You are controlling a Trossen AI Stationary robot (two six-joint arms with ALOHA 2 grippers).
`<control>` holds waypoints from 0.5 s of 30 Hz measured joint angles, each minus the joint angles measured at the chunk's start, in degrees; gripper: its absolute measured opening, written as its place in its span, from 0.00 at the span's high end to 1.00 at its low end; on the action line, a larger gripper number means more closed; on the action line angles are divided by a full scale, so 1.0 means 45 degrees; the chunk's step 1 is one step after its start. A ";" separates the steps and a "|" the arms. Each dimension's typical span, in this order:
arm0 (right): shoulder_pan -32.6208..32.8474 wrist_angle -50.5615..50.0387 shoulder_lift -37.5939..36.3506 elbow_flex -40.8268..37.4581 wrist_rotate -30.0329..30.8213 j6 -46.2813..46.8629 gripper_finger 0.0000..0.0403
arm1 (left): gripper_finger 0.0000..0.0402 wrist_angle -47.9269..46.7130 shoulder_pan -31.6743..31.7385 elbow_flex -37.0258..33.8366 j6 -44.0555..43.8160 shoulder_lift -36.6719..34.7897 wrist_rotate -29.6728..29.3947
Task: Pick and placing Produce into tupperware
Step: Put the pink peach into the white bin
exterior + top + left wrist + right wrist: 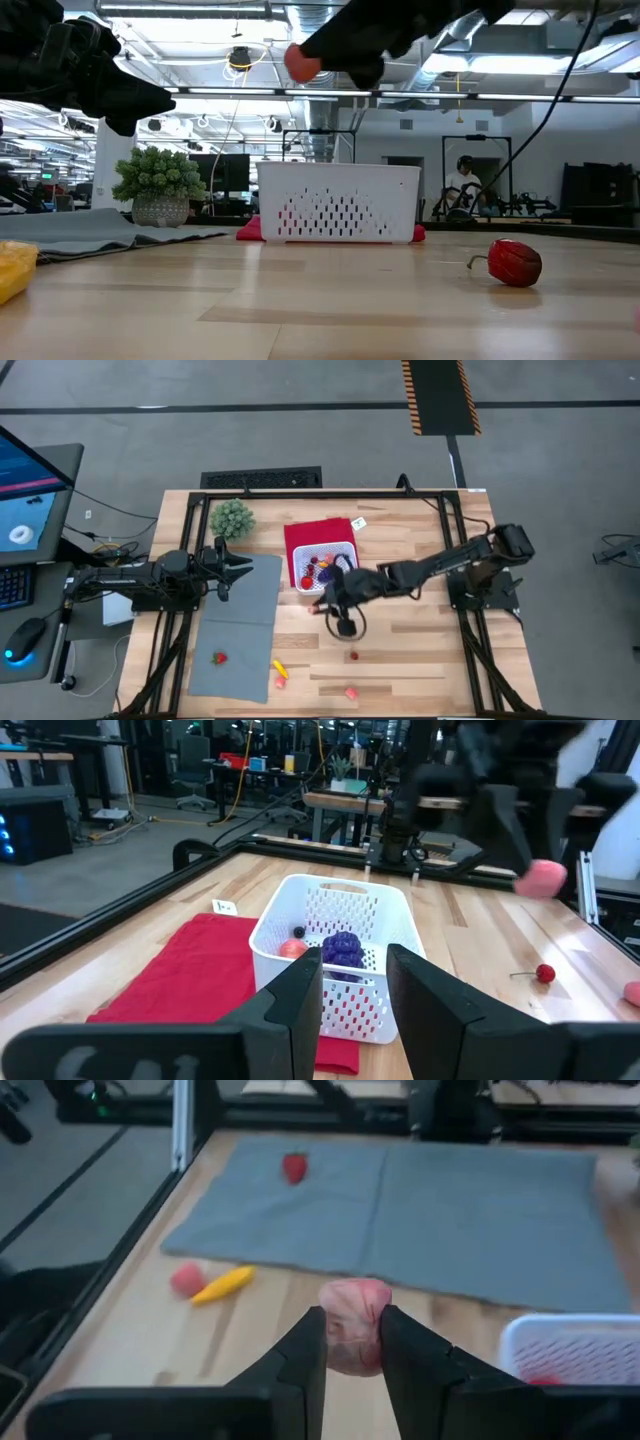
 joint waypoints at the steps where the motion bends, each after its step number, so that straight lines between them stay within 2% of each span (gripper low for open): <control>1: -0.0310 0.0155 0.0000 0.0000 -0.0323 -0.0093 0.73 | 0.74 0.0000 0.0002 0.0002 0.0000 0.0000 0.0000; 6: -0.1881 0.2305 0.0000 0.0000 -0.2901 -0.0183 0.73 | 0.74 0.0000 0.0002 -0.0001 0.0000 0.0000 0.0001; 10: -0.3112 0.4065 -0.0005 0.0005 -0.5162 0.0697 0.73 | 0.74 0.0000 0.0002 0.0001 0.0000 0.0000 0.0000; 15: -0.4472 0.4969 -0.0005 0.0005 -0.5417 0.4092 0.73 | 0.74 0.0000 0.0002 -0.0001 0.0000 0.0000 0.0000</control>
